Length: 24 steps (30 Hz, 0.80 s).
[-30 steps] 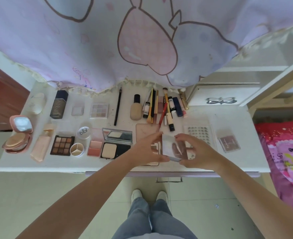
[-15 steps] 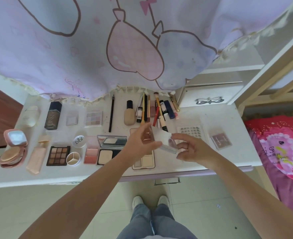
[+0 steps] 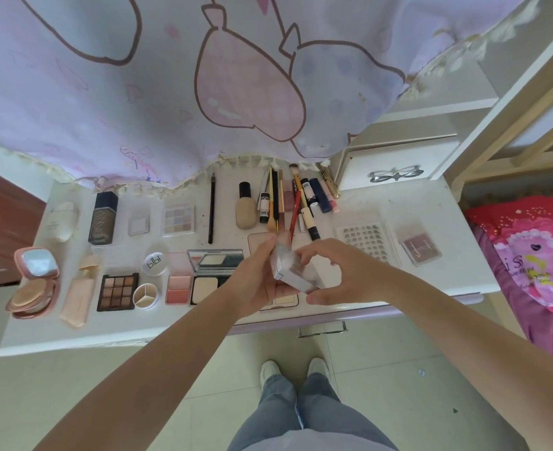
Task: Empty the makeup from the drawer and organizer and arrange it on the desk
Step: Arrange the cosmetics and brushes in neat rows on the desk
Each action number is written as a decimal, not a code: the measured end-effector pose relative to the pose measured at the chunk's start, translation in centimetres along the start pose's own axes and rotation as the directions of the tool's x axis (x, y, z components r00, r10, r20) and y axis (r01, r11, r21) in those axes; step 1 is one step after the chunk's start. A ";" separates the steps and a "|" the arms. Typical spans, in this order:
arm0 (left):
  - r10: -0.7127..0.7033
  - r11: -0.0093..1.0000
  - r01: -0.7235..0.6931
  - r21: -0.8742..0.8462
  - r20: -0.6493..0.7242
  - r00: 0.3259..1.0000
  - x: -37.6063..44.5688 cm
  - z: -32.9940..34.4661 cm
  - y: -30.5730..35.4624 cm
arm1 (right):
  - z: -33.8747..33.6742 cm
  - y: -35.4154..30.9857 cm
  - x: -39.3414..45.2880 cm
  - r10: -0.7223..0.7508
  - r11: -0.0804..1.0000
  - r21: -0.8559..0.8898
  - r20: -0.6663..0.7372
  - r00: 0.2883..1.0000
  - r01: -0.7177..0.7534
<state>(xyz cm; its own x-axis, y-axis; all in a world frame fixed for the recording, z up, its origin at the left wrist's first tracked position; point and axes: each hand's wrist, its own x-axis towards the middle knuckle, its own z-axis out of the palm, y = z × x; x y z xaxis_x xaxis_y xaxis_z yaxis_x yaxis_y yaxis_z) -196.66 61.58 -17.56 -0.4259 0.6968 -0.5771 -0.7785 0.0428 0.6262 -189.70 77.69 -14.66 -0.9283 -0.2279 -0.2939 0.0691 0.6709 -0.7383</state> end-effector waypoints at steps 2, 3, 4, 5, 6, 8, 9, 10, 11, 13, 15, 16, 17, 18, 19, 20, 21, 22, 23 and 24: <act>0.020 0.999 -0.018 0.045 -0.035 0.999 -0.4 0.1 -0.2 | 0.1 0.0 0.0 0.037 0.999 0.001 0.007 0.999 -0.037; 0.034 0.996 -0.029 0.080 -0.064 0.997 -0.5 -0.1 -0.3 | 0.2 0.0 -0.1 0.060 0.998 -0.005 0.000 0.998 -0.060; 0.057 0.992 -0.047 0.117 -0.079 0.995 -0.5 -0.2 -0.5 | 0.3 0.0 -0.1 0.080 0.997 -0.003 -0.015 0.997 -0.080; 0.084 0.986 -0.072 0.148 -0.070 0.994 -0.6 -0.6 -0.8 | 0.3 0.0 -0.1 0.095 0.995 0.009 -0.021 0.995 -0.095; 0.098 0.983 -0.091 0.160 -0.033 0.995 -0.7 -0.9 -0.9 | 0.4 0.0 -0.1 0.108 0.994 0.021 -0.022 0.994 -0.107; 0.106 0.978 -0.111 0.175 0.042 0.994 -1.0 -1.7 -1.1 | 0.5 0.2 0.0 0.123 0.992 0.020 -0.002 0.992 -0.123; 0.110 0.974 -0.122 0.191 0.074 0.991 -1.2 -2.0 -1.0 | 0.6 0.2 0.0 0.125 0.992 0.021 0.011 0.992 -0.125; 0.118 0.968 -0.134 0.213 0.085 0.989 -1.4 -2.1 -0.9 | 0.6 0.3 0.0 0.128 0.991 0.027 0.021 0.992 -0.129; 0.125 0.961 -0.141 0.238 0.082 0.989 -1.6 -2.1 -0.7 | 0.5 0.3 0.0 0.132 0.991 0.034 0.032 0.991 -0.133; 0.126 0.951 -0.141 0.277 0.069 0.990 -1.8 -2.0 -0.5 | 0.4 0.3 0.0 0.137 0.990 0.028 0.045 0.990 -0.138; 0.148 0.925 -0.152 0.349 0.036 0.988 -1.9 -1.7 -0.4 | 0.6 0.6 -0.1 0.138 0.989 0.049 0.018 0.990 -0.139; 0.184 0.894 -0.173 0.412 0.015 0.983 -2.0 -1.5 -0.5 | 0.7 0.8 -0.1 0.136 0.988 0.077 0.003 0.991 -0.135; 0.233 0.853 -0.204 0.481 -0.001 0.972 -2.0 -1.3 -0.6 | 0.7 1.0 -0.1 0.131 0.986 0.105 -0.002 0.991 -0.130; 0.287 0.805 -0.238 0.544 -0.006 0.958 -2.1 -1.3 -0.7 | 0.8 1.3 -0.1 0.134 0.981 0.143 0.006 0.991 -0.134; 0.344 0.747 -0.276 0.604 0.003 0.939 -2.2 -1.2 -0.8 | 0.8 1.6 -0.1 0.153 0.963 0.222 0.024 0.988 -0.155; 0.401 0.682 -0.313 0.661 0.021 0.916 -2.2 -1.2 -0.9 | 0.9 1.9 -0.1 0.189 0.914 0.357 0.040 0.981 -0.191; 0.445 0.615 -0.347 0.708 0.053 0.894 -2.3 -1.2 -1.0 | 1.0 2.0 -0.1 0.243 0.811 0.537 0.048 0.969 -0.230; 0.472 0.554 -0.375 0.743 0.090 0.877 -2.3 -1.1 -1.1 | 1.1 2.2 -0.2 0.294 0.675 0.692 0.070 0.953 -0.258; 0.483 0.507 -0.391 0.768 0.122 0.867 -2.4 -1.0 -1.3 | 1.3 2.5 -0.2 0.321 0.559 0.785 0.092 0.943 -0.267; 0.481 0.477 -0.398 0.784 0.146 0.864 -2.5 -0.9 -1.4 | 1.6 2.9 -0.1 0.311 0.536 0.804 0.095 0.946 -0.257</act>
<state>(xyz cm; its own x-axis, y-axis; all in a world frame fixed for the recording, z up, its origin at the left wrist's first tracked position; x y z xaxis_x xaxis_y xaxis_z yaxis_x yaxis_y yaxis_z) -194.97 59.14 -17.51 -0.6756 0.7272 -0.1212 0.1593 0.3046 0.9391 -188.85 78.56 -17.72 -0.8218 -0.0735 -0.5651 0.5693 -0.1498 -0.8084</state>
